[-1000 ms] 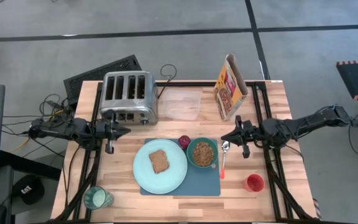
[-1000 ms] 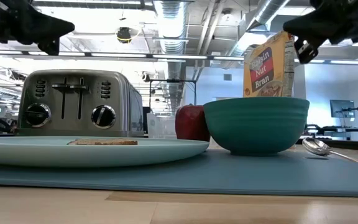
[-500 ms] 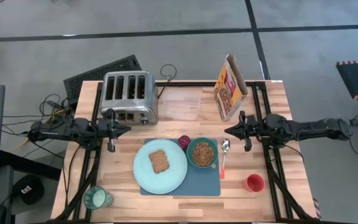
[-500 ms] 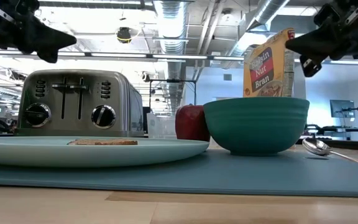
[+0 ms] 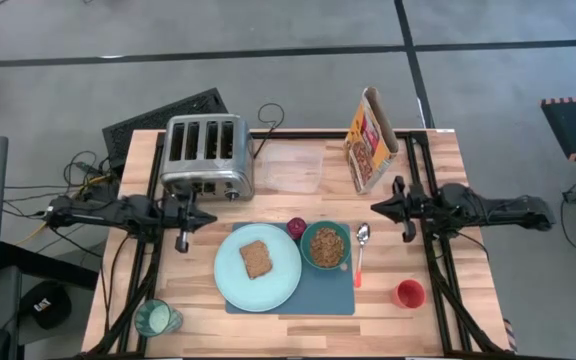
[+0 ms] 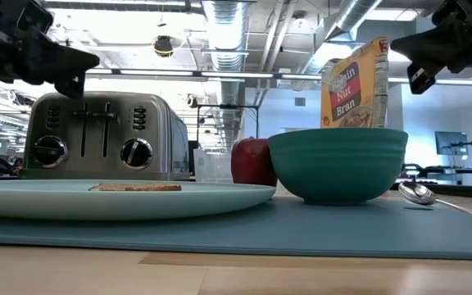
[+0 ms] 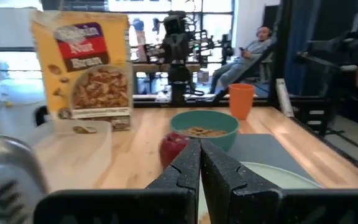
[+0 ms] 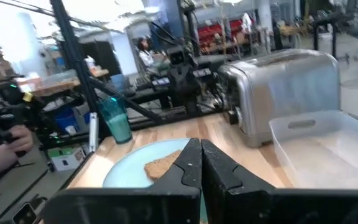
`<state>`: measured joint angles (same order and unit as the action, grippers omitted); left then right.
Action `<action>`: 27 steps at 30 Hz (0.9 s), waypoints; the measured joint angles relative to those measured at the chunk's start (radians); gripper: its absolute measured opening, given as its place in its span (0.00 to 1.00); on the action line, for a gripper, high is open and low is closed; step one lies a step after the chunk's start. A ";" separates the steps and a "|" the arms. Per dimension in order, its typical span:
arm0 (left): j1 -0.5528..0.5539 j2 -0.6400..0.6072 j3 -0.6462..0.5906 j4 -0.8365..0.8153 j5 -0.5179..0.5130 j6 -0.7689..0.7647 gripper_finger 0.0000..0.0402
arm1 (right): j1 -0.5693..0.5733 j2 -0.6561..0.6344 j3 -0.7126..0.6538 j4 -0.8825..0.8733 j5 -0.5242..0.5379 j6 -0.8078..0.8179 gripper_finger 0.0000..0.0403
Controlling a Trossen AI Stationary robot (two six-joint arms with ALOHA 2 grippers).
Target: Arrange a breakfast setting
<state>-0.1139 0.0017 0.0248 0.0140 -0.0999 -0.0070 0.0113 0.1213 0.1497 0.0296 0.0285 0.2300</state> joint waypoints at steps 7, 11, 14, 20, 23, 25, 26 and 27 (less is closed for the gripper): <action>0.002 0.000 -0.014 0.022 0.062 -0.009 0.00 | 0.019 -0.106 -0.141 0.048 0.026 0.030 0.08; 0.003 0.000 -0.015 0.023 0.061 0.009 0.00 | 0.019 -0.119 -0.141 0.013 0.051 0.026 0.07; 0.003 0.001 -0.015 0.023 0.058 0.049 0.00 | 0.019 -0.121 -0.141 0.010 0.050 0.008 0.06; 0.003 0.005 -0.015 0.022 0.044 0.149 0.00 | 0.019 -0.120 -0.142 0.003 0.049 0.008 0.12; 0.003 0.005 -0.016 0.026 0.022 0.125 0.00 | 0.019 -0.120 -0.142 0.003 0.049 0.008 0.14; 0.003 0.005 -0.016 0.030 0.005 0.098 0.00 | 0.019 -0.120 -0.142 0.003 0.049 0.007 0.15; 0.003 0.005 -0.016 0.031 -0.002 0.093 0.00 | 0.019 -0.120 -0.142 0.003 0.049 0.007 0.15; 0.003 0.005 -0.017 0.031 -0.002 0.092 0.00 | 0.019 -0.120 -0.142 0.003 0.049 0.007 0.15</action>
<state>-0.1112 0.0064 0.0083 0.0448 -0.1019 0.0853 0.0303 0.0014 0.0078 0.0328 0.0780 0.2375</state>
